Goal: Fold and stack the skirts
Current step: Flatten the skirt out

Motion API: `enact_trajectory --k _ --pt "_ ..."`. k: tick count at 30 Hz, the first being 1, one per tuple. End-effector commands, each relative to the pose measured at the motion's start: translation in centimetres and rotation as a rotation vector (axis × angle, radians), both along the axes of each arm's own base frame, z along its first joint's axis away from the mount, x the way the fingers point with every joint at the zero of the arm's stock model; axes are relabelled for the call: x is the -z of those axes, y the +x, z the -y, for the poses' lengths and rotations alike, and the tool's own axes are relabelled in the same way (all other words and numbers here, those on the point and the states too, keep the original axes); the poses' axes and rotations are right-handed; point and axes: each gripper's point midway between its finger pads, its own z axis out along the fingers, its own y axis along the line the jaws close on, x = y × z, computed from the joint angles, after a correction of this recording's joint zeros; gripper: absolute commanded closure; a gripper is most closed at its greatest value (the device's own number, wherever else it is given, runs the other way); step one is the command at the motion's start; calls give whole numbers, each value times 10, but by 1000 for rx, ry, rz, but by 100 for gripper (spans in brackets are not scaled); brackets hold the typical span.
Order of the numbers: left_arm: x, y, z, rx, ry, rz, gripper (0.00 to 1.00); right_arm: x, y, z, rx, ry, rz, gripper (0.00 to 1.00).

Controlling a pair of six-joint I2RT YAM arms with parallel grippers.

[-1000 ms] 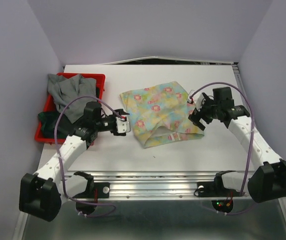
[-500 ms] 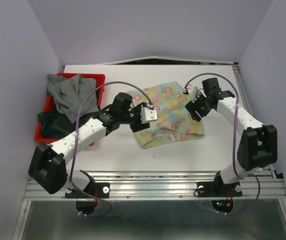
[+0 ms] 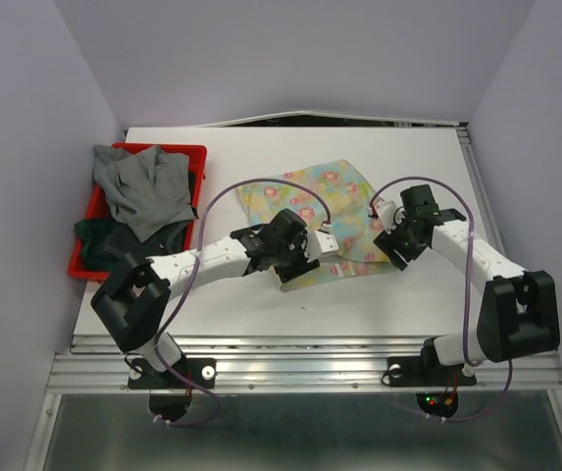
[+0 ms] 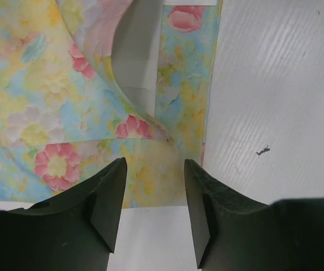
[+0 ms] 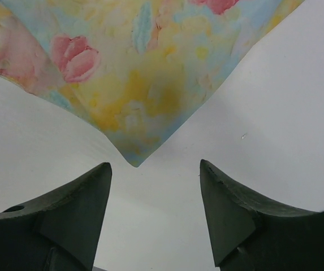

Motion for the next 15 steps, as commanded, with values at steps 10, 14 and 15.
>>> enact_trajectory --k 10,14,15 --pt "43 -18 -25 -31 115 -66 49 -17 30 22 254 240 -85 28" --pt "48 -19 -33 -31 141 -54 61 -10 25 8 320 402 -254 28" --pt "49 -20 -35 -26 146 -51 65 -8 25 7 332 431 -280 28"
